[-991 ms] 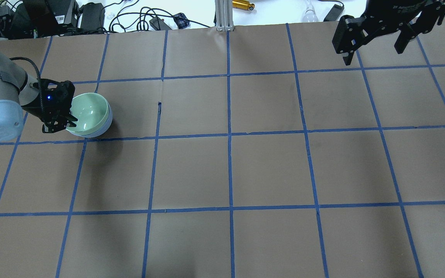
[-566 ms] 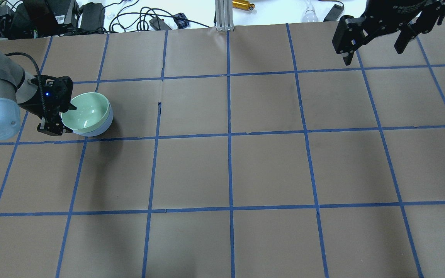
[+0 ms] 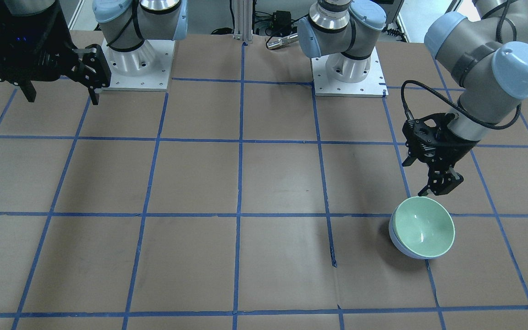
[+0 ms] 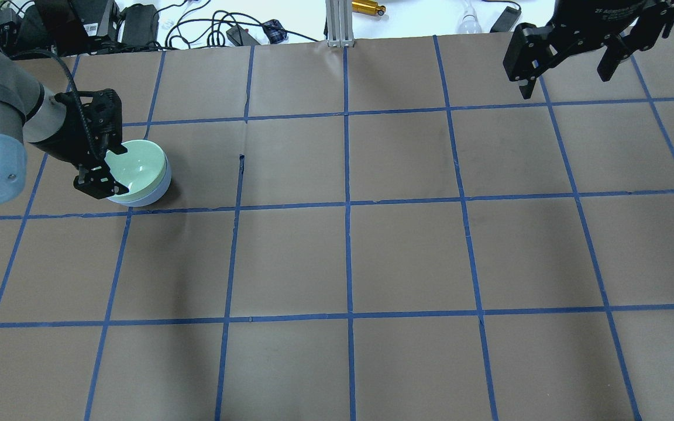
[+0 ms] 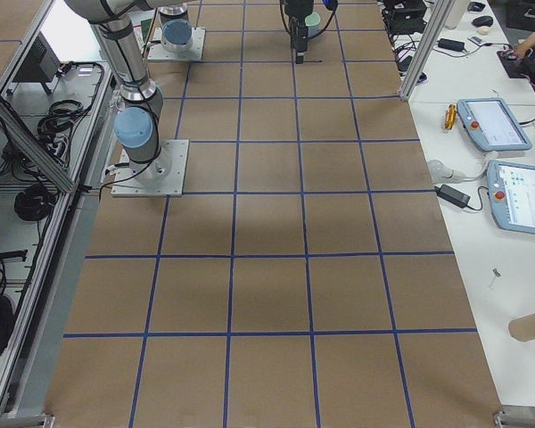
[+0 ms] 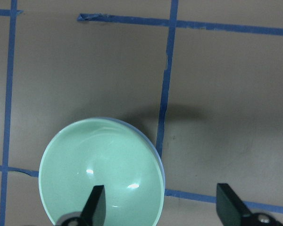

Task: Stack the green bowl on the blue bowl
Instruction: 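Open the left gripper and raise it off the stacked bowls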

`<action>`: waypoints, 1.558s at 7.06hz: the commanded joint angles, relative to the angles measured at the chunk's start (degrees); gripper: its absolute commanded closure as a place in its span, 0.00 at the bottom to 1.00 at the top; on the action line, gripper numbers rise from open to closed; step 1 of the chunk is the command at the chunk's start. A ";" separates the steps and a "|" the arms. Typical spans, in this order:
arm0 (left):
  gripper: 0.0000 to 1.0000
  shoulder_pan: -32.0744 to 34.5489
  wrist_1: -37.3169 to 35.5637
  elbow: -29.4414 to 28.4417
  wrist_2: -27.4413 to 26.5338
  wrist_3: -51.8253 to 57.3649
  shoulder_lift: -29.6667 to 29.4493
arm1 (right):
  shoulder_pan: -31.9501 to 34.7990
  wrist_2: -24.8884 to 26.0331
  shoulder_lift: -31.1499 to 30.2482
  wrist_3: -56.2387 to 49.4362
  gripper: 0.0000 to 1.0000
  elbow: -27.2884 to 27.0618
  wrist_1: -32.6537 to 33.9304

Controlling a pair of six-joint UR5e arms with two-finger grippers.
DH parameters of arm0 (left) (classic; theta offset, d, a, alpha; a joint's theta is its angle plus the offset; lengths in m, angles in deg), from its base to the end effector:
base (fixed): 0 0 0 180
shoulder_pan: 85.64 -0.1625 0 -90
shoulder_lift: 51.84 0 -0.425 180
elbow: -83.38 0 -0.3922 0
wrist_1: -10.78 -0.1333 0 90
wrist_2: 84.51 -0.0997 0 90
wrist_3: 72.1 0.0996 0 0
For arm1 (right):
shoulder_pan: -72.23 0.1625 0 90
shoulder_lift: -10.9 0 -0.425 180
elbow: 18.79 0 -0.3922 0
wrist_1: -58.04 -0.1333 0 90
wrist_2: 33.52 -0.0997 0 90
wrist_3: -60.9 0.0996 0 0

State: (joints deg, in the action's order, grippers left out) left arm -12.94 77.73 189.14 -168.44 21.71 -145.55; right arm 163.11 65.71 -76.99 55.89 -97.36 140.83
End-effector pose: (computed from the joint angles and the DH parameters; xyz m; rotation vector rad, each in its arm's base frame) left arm 0.0122 -0.5230 0.3633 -1.9404 -2.4525 0.1920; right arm 0.1251 -0.5041 0.5562 0.1486 -2.9752 0.0462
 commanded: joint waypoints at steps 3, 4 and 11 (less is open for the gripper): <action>0.15 7.18 10.65 -7.75 -0.27 -26.96 2.13 | 0.00 0.00 0.00 0.00 0.00 0.00 0.00; 0.12 9.28 10.65 -7.93 -0.62 -32.93 2.92 | 0.00 0.00 0.00 0.00 0.00 0.00 0.00; 0.00 16.49 24.54 -16.19 -6.66 -78.48 4.42 | 0.00 0.00 0.00 0.00 0.00 0.00 0.00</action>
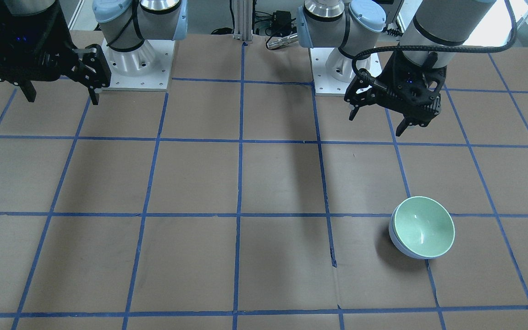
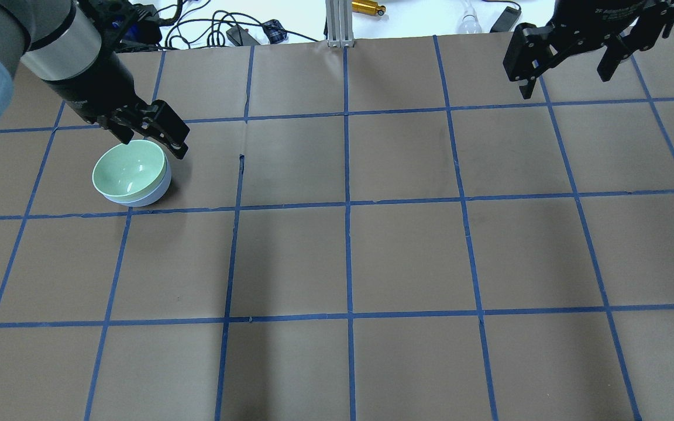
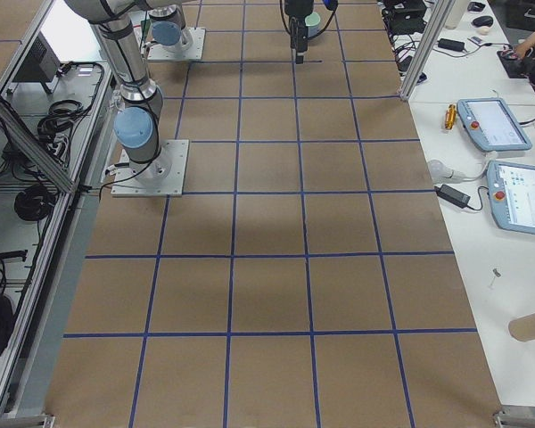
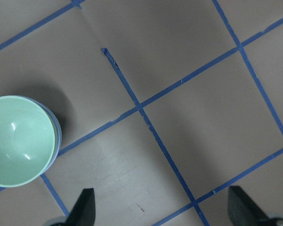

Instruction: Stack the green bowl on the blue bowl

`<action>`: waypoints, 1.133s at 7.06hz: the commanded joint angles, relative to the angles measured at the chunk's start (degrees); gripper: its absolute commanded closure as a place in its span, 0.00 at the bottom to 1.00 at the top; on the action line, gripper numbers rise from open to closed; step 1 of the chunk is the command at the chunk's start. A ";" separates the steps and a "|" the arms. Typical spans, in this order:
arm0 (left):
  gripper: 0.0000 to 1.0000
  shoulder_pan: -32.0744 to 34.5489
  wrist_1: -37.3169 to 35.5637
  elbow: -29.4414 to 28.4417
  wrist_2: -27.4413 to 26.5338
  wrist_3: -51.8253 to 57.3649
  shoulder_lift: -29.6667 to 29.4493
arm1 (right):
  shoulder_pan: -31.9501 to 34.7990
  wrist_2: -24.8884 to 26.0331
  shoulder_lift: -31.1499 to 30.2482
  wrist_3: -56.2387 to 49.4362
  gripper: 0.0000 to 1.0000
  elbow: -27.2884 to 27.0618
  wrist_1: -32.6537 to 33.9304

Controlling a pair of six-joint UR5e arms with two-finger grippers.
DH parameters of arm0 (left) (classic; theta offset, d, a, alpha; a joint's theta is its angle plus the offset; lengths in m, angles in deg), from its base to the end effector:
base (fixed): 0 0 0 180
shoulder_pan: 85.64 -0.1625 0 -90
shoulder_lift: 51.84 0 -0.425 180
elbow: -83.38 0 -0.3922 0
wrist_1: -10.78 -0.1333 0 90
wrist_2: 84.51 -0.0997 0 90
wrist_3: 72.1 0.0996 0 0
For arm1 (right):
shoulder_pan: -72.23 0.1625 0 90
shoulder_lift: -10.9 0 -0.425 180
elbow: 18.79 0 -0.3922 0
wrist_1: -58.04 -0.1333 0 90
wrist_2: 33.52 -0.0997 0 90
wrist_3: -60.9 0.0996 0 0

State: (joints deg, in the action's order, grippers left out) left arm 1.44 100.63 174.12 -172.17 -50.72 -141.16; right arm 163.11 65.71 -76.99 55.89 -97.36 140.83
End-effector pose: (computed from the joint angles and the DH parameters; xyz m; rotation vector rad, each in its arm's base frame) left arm -0.1124 -0.4934 0.4877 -0.4976 -3.0618 0.0157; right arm 0.1251 -0.5041 0.5562 0.1486 -2.9752 0.0462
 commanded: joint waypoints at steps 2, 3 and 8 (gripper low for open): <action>0.00 3.00 1.64 -0.91 -2.53 -11.60 0.11 | 0.00 0.00 0.00 0.00 0.00 0.00 0.00; 0.00 3.09 2.51 -1.08 -2.52 -14.50 0.90 | 0.00 0.00 0.00 0.00 0.00 0.00 0.00; 0.00 2.30 5.23 -1.18 -2.43 -14.88 1.52 | 0.00 0.00 0.00 0.00 0.00 0.00 0.00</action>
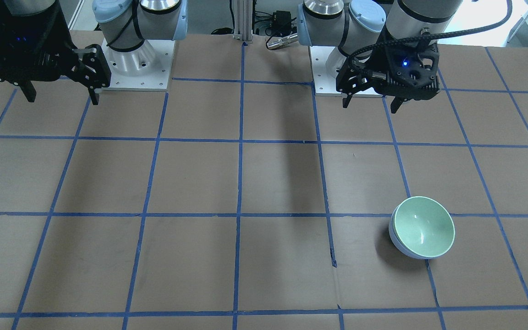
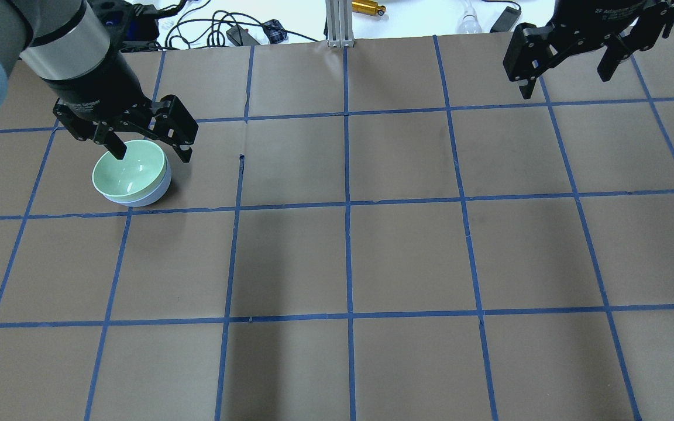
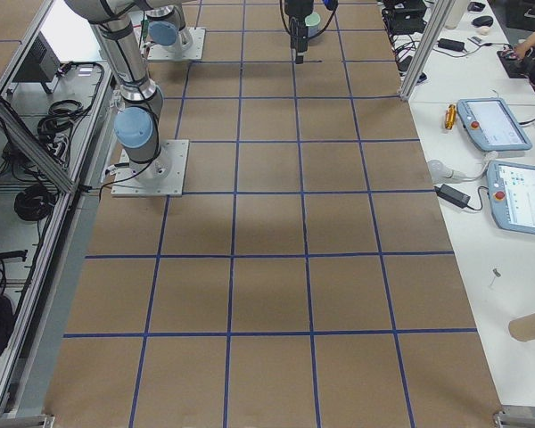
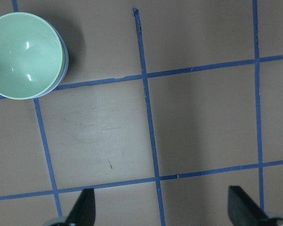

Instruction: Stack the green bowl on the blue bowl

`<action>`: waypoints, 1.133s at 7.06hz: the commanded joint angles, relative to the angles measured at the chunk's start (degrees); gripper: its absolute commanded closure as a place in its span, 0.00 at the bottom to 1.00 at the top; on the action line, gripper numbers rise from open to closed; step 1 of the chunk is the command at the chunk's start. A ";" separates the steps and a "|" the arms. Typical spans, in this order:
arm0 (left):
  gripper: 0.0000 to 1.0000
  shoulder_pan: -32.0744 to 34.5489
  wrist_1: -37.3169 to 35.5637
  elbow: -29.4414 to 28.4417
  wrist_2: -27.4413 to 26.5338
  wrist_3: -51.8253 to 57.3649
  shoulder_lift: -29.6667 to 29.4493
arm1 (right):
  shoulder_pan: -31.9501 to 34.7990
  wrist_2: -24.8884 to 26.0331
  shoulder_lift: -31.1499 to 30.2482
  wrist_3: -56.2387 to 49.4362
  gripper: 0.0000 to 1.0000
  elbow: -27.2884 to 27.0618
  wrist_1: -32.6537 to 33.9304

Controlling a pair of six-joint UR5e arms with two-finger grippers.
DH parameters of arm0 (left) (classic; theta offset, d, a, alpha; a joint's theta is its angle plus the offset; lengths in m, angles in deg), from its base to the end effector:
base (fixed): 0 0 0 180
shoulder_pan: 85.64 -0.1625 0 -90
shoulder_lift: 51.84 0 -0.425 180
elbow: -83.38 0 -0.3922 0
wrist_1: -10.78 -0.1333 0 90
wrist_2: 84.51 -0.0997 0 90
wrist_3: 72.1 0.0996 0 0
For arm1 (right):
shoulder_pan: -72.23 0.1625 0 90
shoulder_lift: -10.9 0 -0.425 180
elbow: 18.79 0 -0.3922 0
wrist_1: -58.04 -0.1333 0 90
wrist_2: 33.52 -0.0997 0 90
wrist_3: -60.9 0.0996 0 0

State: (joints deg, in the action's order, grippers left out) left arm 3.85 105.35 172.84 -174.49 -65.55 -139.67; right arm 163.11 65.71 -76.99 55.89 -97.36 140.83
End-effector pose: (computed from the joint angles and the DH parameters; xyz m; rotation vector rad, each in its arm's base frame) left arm -0.1291 -0.4733 0.5030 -0.1654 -3.1345 -0.0508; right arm 0.1251 -0.5041 0.5562 0.1486 -2.9752 0.0462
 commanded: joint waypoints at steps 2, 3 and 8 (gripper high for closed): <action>0.00 -0.02 0.61 0.01 -0.03 -0.04 0.12 | 0.00 0.00 0.00 0.00 0.00 0.00 0.00; 0.00 -0.02 0.61 -0.07 -0.03 -0.04 0.12 | 0.00 0.00 0.00 0.00 0.00 0.00 0.00; 0.00 0.24 0.17 -0.07 0.23 -0.13 -0.93 | 0.00 0.00 0.00 0.00 0.00 0.00 0.00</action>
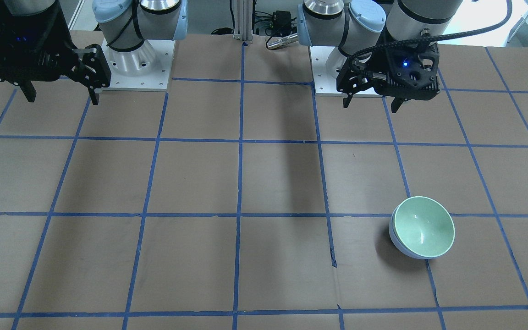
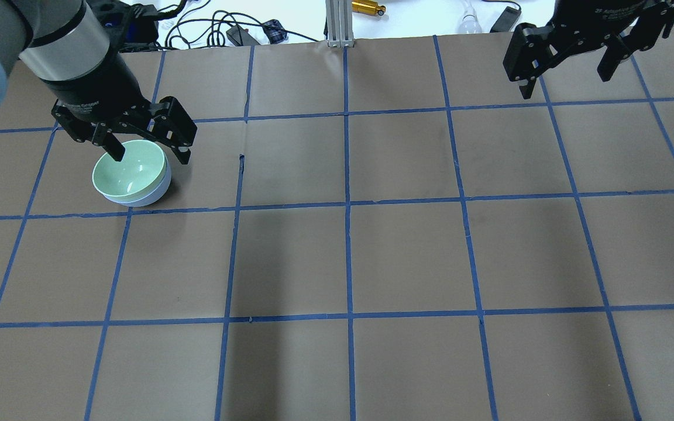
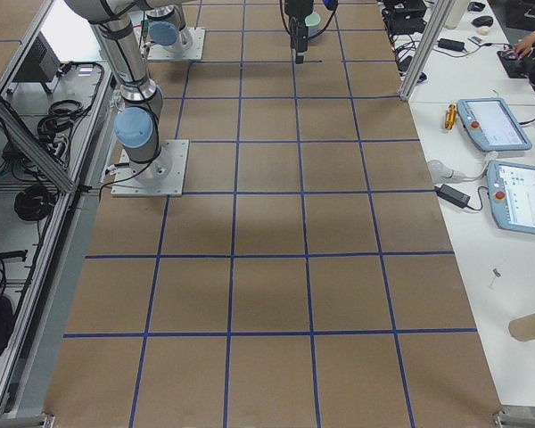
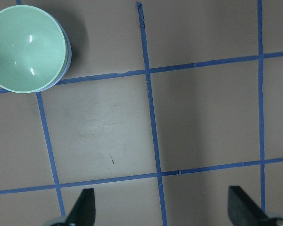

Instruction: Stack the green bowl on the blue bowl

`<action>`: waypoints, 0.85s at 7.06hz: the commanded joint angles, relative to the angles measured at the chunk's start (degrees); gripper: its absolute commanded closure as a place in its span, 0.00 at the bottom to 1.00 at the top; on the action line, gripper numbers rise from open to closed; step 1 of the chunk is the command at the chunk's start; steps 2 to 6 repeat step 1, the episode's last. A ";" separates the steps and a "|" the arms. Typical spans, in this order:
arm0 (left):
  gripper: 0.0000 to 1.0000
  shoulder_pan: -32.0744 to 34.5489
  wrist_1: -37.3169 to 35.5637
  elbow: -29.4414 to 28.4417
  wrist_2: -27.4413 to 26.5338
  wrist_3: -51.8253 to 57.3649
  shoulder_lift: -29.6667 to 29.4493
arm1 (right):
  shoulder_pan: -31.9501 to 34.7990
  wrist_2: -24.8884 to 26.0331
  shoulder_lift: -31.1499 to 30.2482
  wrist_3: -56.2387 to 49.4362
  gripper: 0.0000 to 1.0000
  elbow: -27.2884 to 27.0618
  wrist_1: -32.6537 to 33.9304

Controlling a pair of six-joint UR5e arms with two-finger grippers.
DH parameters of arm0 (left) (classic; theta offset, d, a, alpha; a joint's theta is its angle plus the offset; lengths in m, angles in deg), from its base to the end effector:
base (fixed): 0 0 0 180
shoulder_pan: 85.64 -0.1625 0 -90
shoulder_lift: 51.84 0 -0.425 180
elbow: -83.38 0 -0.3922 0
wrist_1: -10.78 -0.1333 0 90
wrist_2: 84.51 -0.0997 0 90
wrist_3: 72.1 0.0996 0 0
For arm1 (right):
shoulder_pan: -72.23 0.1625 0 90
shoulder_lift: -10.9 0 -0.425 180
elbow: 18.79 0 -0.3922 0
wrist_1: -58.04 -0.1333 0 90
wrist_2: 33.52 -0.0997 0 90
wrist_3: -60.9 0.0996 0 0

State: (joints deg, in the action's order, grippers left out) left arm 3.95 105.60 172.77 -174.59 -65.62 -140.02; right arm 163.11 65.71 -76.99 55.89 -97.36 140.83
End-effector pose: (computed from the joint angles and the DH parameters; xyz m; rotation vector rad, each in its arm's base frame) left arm -0.1298 -0.4748 0.5002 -0.1663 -3.1354 -0.0655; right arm 0.1251 -0.5041 0.5562 0.1486 -2.9752 0.0462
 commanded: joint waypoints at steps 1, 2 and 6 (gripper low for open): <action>0.00 0.14 -0.16 0.00 0.42 -0.07 0.02 | 0.00 0.00 0.00 0.00 0.00 0.00 0.00; 0.00 0.14 -0.16 0.00 0.42 -0.07 0.02 | 0.00 0.00 0.00 0.00 0.00 0.00 0.00; 0.00 0.14 -0.16 0.00 0.42 -0.07 0.02 | 0.00 0.00 0.00 0.00 0.00 0.00 0.00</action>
